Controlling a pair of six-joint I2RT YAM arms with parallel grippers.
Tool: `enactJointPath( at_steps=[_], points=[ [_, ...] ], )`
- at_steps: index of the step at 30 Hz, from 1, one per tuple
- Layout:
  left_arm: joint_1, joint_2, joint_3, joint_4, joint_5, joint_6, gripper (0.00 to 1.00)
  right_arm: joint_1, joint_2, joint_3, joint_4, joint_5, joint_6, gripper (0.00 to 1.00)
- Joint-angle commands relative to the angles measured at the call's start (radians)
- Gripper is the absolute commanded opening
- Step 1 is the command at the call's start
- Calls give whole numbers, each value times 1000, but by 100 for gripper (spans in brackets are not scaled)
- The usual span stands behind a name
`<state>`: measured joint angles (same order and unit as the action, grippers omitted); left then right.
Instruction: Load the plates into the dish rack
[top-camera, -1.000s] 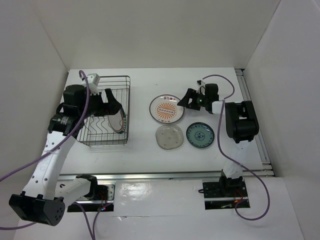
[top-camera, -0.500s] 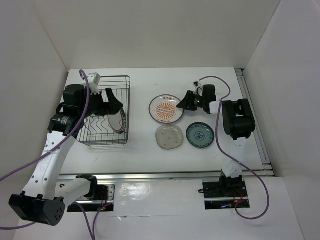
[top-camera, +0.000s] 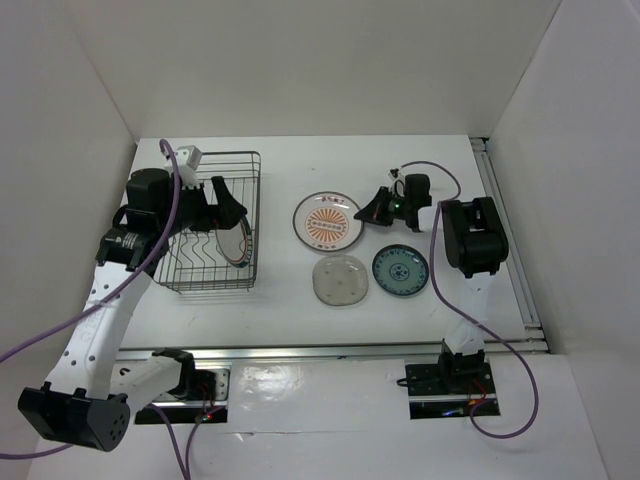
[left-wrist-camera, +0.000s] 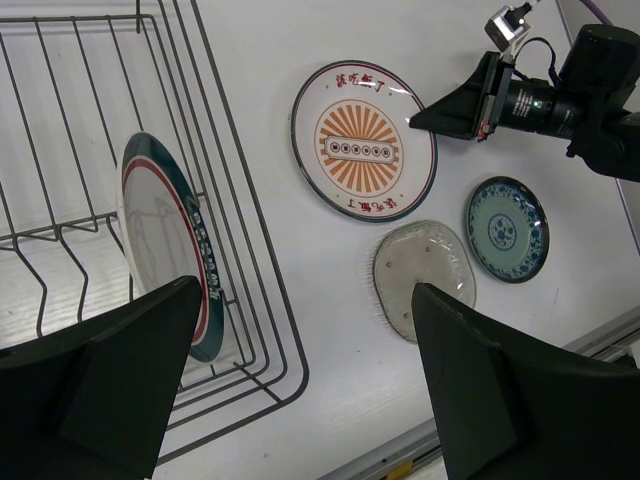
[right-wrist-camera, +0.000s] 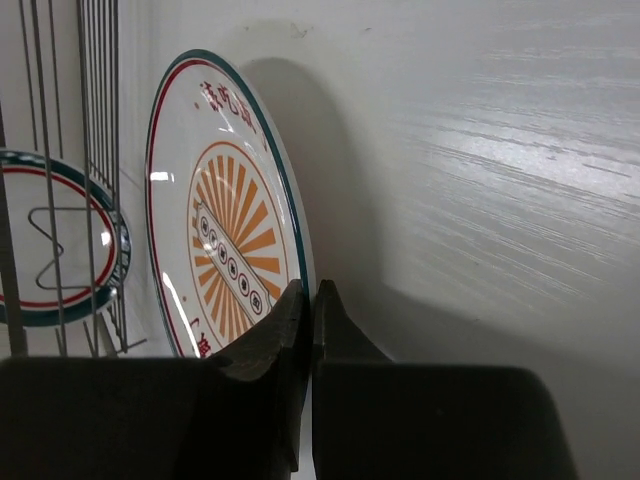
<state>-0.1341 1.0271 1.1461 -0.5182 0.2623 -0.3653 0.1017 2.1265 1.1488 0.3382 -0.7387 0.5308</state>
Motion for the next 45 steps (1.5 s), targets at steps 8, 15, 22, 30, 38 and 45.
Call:
enactJointPath(
  at_steps=[8,15,22,30,38,45],
  points=[
    [5,21,-8,44,28,11,100,-4,-120,-17,355,162,369,0],
    [5,21,-8,53,17,2,100,61,-244,-69,515,119,442,0],
    [5,30,-8,72,77,-7,100,151,-364,-129,653,-7,463,0],
    [24,19,-26,104,149,-26,100,283,-471,-167,654,-30,417,0],
    [33,19,-36,136,224,-35,64,336,-505,-198,693,-28,422,0],
    [33,-7,-26,136,164,-35,0,365,-514,-189,644,1,370,0]
  ],
)
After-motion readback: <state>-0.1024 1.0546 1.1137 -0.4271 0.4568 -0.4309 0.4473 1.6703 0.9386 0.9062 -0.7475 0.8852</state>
